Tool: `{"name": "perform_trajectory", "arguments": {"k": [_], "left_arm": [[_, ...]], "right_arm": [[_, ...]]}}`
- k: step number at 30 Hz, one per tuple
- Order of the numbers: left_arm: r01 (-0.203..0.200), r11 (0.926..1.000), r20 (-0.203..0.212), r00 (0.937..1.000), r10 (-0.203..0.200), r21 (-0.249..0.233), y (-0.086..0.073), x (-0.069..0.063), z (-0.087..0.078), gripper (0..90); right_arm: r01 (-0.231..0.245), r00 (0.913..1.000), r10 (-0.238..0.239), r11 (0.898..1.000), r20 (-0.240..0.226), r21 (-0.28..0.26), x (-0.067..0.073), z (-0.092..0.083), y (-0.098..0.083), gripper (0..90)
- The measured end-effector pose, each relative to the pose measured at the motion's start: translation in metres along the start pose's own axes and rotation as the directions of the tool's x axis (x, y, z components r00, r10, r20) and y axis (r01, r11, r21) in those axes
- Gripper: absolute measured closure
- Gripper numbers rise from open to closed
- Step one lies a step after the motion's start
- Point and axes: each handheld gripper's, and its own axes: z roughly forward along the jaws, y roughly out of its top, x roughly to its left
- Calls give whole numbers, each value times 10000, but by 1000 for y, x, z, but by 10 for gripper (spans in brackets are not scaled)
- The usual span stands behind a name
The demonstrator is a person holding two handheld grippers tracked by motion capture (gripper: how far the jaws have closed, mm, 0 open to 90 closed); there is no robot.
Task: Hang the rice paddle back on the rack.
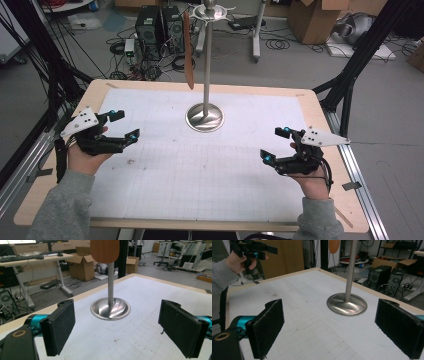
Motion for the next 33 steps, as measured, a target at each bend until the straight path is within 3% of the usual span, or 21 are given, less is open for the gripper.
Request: {"name": "perform_trajectory", "arguments": {"k": [1,4,9,14,16,17,19,25,30,33], "left_arm": [[-219,9997,-122,9997,220,145,-1,-4,-1,144],[-348,9993,-137,9993,350,104,-5,-12,-2,145],[-290,9995,-184,9994,292,103,-9,-17,-3,145],[13,9999,-404,9992,-17,-110,-12,-15,-11,145],[90,9999,-837,9964,-101,-132,-15,-14,-18,148],[90,9999,-837,9964,-101,-132,-15,-14,-18,148],[-25,9999,-1168,9932,44,157,-15,-13,-23,148],[95,9999,-1340,9909,-102,-63,-15,-9,-35,147],[485,9985,-1642,9850,-522,-266,-21,-1,-47,146],[538,9982,-1788,9822,-578,-270,-23,1,-49,146]], "right_arm": [[-61,10000,61,10000,0,6,-1,0,0,73],[-69,10000,69,10000,14,18,-3,0,-1,73],[-187,9998,187,9998,42,43,-5,1,-4,73],[-290,9995,290,9996,130,-16,-8,-1,-5,73],[-377,9989,381,9992,276,-137,-11,-4,-7,73],[-439,9985,442,9990,309,-120,-11,-5,-8,73],[-468,9981,478,9986,384,-261,-13,-6,-9,73],[-517,9970,535,9981,566,-335,-17,-10,-11,73],[-554,9935,593,9976,969,-423,-24,-16,-17,73],[-600,9912,651,9971,1152,-475,-27,-19,-20,74]]}}
